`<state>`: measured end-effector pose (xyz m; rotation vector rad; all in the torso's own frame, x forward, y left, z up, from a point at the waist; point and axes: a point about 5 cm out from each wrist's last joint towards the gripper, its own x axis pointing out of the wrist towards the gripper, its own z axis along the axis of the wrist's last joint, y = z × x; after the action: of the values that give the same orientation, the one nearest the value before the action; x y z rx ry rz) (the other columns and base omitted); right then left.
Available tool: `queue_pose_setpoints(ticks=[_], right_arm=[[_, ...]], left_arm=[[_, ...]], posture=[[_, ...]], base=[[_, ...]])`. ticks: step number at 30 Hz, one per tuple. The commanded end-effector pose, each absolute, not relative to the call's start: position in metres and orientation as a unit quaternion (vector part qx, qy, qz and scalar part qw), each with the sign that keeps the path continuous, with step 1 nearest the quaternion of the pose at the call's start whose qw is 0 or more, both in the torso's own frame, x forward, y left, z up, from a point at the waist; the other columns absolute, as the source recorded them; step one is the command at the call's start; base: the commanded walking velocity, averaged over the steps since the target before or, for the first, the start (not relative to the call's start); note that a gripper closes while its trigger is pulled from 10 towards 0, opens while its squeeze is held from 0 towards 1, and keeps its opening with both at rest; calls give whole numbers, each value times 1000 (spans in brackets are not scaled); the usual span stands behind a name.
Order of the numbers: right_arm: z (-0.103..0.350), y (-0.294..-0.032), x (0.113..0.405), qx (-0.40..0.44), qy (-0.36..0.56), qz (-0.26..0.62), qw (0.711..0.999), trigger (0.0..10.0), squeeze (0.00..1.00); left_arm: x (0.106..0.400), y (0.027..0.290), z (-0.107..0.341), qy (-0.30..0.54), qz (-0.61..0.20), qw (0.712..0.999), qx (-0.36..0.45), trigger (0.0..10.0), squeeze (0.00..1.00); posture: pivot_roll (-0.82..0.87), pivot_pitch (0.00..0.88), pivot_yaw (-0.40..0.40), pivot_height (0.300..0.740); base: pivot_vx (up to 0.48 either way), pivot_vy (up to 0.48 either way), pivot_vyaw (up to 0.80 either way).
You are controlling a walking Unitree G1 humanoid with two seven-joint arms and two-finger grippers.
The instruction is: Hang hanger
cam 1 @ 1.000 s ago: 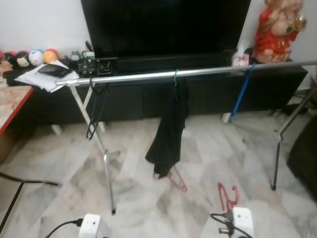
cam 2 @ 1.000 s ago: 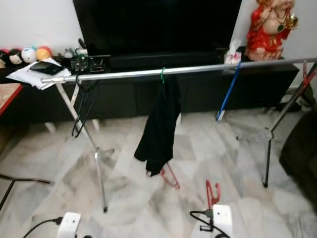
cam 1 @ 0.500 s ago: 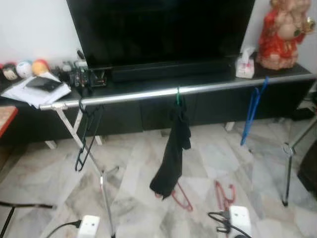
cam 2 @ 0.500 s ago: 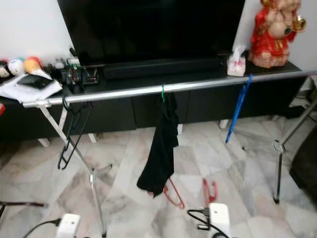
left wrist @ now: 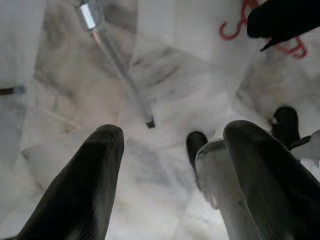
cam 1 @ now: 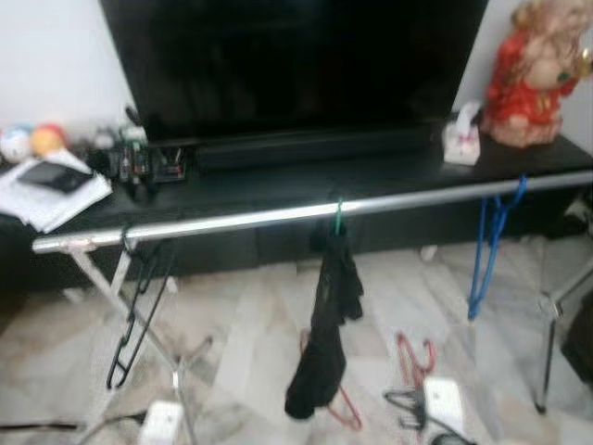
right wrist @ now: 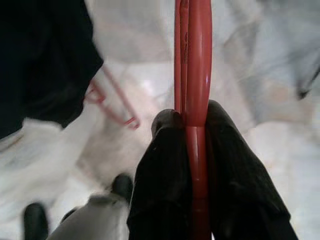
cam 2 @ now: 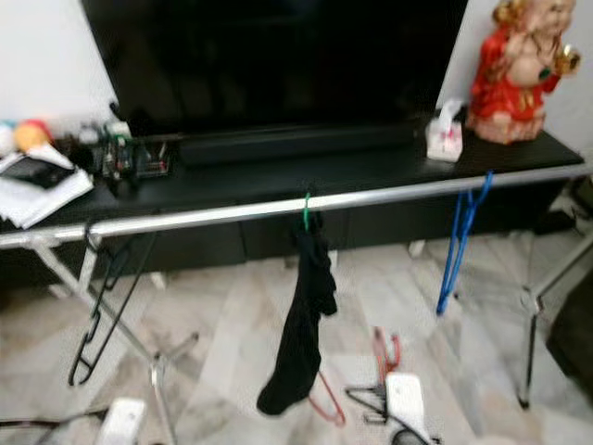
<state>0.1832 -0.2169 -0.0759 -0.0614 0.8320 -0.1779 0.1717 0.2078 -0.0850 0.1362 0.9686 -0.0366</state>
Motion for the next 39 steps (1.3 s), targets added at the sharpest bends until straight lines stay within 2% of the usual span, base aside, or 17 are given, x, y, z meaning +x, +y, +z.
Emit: queue_pose_setpoints(ticks=[1,7,16,24,31,39], right_arm=[[-79,-209,180,-19,409,-82,909,10000,0],[-75,-208,188,-16,396,-80,915,10000,0],[-58,-210,216,-22,346,-78,935,10000,0],[-23,-214,261,-31,256,-83,963,10000,0],[-12,-214,267,-26,200,-112,973,10000,0],[2,-208,279,-23,155,-106,982,10000,0]], left_arm=[[164,217,-87,477,-16,875,82,10000,0],[163,218,-87,477,-14,875,83,10000,0],[165,217,-86,474,-16,876,84,10000,0],[164,217,-86,473,-16,877,83,10000,0],[163,218,-87,473,-16,877,86,10000,0],[164,219,-86,472,-16,877,87,10000,0]], posture=[[-30,0,1,740],[-31,0,1,740],[-32,0,7,740],[-31,0,7,740],[-27,0,9,740],[-27,0,12,740]], base=[[0,0,0],[0,0,0],[0,0,0],[0,0,0],[0,0,0],[0,0,0]])
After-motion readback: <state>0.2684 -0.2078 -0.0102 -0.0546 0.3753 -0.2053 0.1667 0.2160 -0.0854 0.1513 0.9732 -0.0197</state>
